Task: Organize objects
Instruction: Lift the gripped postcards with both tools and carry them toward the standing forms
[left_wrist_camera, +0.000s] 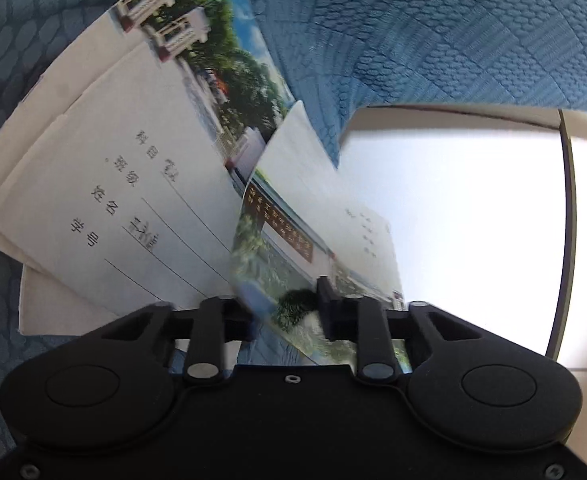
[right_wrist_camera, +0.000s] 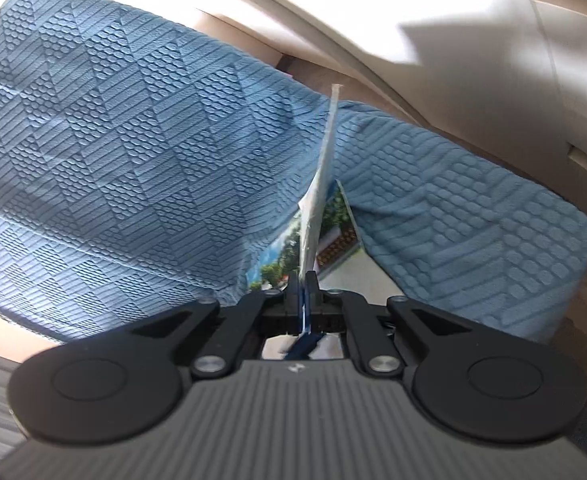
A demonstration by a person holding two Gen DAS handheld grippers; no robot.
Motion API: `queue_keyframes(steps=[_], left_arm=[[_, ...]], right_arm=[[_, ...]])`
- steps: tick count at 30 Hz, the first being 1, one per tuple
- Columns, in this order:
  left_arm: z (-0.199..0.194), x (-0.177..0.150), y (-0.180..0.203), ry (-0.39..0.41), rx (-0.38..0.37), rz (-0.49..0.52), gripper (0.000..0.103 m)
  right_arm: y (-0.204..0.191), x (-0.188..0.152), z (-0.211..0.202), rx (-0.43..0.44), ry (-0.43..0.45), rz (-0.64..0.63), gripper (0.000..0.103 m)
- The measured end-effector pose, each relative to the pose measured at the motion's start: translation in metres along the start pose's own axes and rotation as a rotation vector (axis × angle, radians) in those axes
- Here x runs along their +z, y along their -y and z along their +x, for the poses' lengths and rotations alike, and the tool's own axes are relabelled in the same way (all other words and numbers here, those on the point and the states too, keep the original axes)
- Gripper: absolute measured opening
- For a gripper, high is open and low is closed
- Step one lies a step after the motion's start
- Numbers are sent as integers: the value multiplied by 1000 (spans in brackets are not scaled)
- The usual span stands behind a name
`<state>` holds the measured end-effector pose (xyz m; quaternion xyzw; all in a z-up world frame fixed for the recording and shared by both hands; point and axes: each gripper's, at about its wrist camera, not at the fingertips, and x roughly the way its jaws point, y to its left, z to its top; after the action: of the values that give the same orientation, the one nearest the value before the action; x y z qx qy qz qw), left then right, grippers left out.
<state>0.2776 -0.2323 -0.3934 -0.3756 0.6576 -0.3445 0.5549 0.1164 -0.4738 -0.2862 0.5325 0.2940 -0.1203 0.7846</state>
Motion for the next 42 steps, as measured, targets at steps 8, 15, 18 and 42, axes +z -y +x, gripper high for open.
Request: queue_keyframes(steps=[8, 15, 18, 42], left_arm=[[-18, -21, 35, 36, 125, 180, 9], [-42, -45, 64, 62, 164, 285, 8], [-50, -53, 74, 73, 174, 316, 8], [-188, -105, 142, 201, 167, 437, 9]], right_arm=[[9, -13, -11, -61, 38, -19, 4], [6, -15, -29, -69, 86, -68, 4], [2, -18, -35, -72, 101, -93, 4], [-92, -65, -102, 74, 171, -169, 4]])
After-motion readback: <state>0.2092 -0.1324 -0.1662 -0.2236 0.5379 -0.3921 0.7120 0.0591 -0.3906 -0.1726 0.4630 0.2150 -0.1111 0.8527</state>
